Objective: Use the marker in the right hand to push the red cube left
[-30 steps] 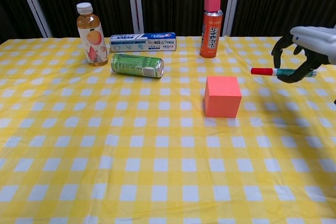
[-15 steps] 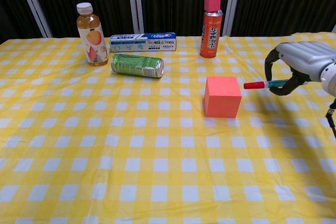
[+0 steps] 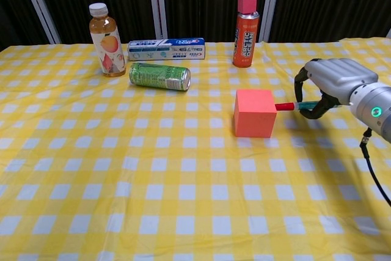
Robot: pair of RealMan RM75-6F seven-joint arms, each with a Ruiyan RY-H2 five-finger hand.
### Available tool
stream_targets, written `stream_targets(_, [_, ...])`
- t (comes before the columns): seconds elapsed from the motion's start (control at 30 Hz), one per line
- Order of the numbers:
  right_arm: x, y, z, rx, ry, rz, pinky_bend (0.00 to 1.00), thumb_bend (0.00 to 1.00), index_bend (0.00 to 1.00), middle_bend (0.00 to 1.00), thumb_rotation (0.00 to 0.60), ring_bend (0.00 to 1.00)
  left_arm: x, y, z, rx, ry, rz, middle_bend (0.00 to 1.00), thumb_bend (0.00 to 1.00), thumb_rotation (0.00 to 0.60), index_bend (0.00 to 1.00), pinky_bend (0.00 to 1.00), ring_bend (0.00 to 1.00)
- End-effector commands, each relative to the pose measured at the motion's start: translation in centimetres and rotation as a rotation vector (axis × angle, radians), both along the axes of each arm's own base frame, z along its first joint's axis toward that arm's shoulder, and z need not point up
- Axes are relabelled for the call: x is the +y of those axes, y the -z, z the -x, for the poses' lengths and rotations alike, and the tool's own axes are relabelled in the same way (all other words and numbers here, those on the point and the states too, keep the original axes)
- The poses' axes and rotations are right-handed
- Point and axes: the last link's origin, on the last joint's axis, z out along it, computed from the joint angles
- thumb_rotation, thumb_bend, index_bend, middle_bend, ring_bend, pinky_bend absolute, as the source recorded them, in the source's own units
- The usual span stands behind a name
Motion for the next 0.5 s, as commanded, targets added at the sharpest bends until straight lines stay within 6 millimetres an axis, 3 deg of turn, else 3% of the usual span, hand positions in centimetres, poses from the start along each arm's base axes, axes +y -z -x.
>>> stream_targets(0.03, [0.0, 0.3, -0.5, -0.018, -0.003, -0.007, 0.23, 0.41, 0.67, 0.29, 0.6, 0.11, 0.1, 0.0, 0.0, -0.002, -0.002, 0.0, 0.0, 0.0, 0.6, 0.01, 0.06, 0.0])
stream_targets(0.5, [1.6, 2.1, -3.9, -0.044, -0.077, -0.049, 0.23, 0.41, 0.67, 0.29, 0.6, 0.11, 0.2, 0.0, 0.1, -0.002, -0.013, 0.005, 0.0, 0.0, 0.6, 0.01, 0.06, 0.0])
